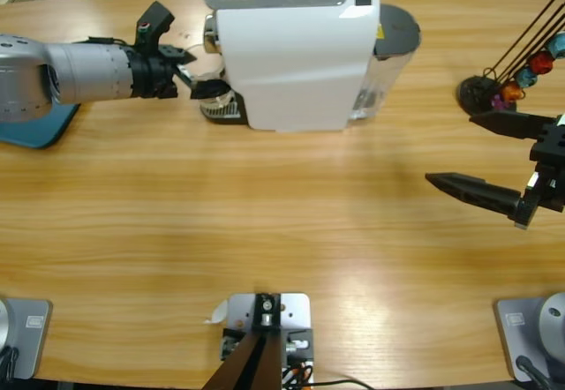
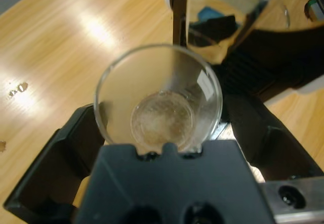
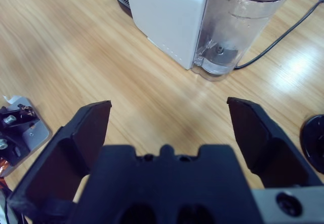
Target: Pour coffee
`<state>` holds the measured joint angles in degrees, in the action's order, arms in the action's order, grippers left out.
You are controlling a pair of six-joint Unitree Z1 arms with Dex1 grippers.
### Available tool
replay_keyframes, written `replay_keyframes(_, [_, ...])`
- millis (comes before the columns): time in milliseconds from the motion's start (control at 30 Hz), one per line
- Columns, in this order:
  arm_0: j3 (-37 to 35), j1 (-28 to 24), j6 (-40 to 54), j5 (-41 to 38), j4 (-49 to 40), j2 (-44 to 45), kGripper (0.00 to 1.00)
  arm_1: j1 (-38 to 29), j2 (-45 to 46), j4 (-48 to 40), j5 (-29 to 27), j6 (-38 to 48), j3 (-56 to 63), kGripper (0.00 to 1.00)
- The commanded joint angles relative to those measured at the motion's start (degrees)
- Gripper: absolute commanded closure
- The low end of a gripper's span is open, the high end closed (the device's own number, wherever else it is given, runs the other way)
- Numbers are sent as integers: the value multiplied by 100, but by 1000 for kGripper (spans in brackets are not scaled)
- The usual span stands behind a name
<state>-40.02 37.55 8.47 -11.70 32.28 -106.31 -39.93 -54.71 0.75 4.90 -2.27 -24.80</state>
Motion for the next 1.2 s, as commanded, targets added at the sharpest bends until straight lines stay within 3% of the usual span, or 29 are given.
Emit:
replay_keyframes(33, [-102, -37, 50, -43, 68, -426, 24, -33, 92, -75, 37, -36, 182, 0])
replay_keyframes(167, [-95, -37, 50, -43, 68, -535, 86, -33, 92, -75, 37, -36, 186, 0])
replay_keyframes(267, [-102, -37, 50, -49, 72, -583, 257, -33, 92, -75, 37, -36, 182, 0])
replay_keyframes(367, [-94, -37, 59, -45, 86, -612, 502, -33, 92, -75, 37, -36, 186, 0])
replay_keyframes(400, [-87, -37, 59, -43, 86, -611, 520, -33, 90, -75, 37, -36, 186, 0])
replay_keyframes(700, [295, -51, -31, 94, 186, -307, 524, -33, 109, -84, 37, -36, 186, 0])
replay_keyframes(933, [1249, -234, -592, 815, 119, 1376, 520, -33, 127, -84, 46, -36, 194, 0])
replay_keyframes(1067, [1937, -974, -1172, 1256, 68, 2427, 515, -33, 127, -93, 62, -36, 194, 0])
replay_keyframes(1200, [2264, -1841, -1274, 1505, 100, 2662, 515, -33, 104, -100, 72, -36, 194, 0])
